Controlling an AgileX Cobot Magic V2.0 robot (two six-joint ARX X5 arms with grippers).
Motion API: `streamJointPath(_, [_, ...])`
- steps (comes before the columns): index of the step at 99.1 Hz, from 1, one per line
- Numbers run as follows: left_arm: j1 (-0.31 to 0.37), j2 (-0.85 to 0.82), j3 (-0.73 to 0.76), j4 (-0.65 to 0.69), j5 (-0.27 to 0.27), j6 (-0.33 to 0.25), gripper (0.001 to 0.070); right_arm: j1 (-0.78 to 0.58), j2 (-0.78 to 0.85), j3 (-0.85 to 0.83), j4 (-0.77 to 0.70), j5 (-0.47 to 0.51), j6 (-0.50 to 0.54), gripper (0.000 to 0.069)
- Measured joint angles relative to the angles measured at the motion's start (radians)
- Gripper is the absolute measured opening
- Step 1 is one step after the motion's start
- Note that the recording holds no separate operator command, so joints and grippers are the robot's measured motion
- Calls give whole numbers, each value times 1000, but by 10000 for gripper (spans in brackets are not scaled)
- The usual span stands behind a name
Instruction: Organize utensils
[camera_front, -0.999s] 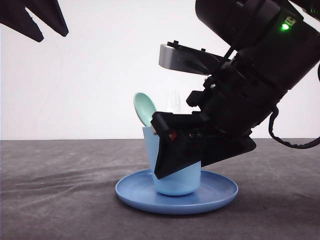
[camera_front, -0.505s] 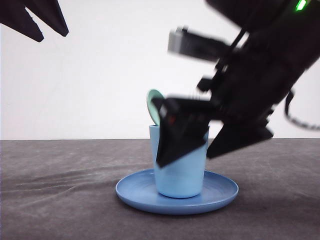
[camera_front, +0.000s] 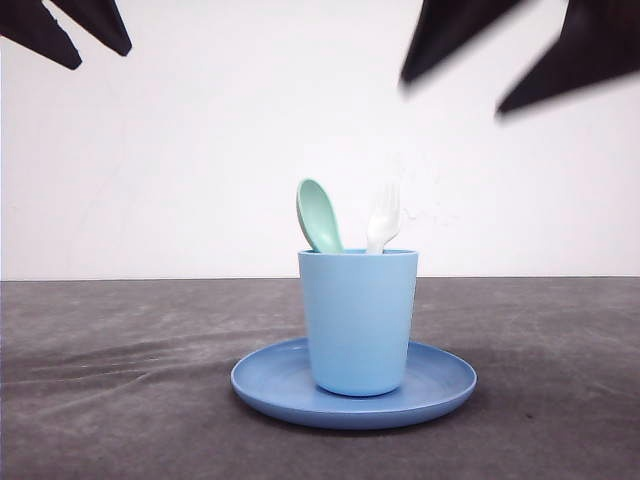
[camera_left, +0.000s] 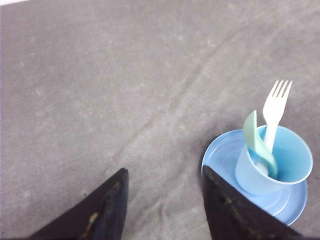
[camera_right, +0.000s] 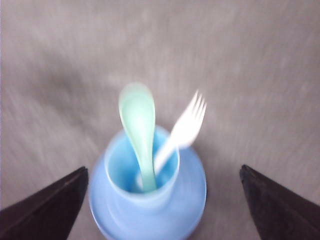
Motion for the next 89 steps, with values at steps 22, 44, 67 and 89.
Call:
streamJointPath(22, [0, -31, 0, 0, 28, -46, 277, 0, -77, 121, -21, 47, 3, 612])
streamJointPath(44, [0, -42, 0, 0, 42, -71, 277, 0, -69, 135, -60, 76, 3, 612])
streamJointPath(67, [0, -42, 0, 1, 45, -83, 157, 0, -71, 135, -66, 79, -5, 250])
streamJointPath(89, [0, -42, 0, 2, 46, -94, 25, 0, -71, 135, -63, 79, -31, 12])
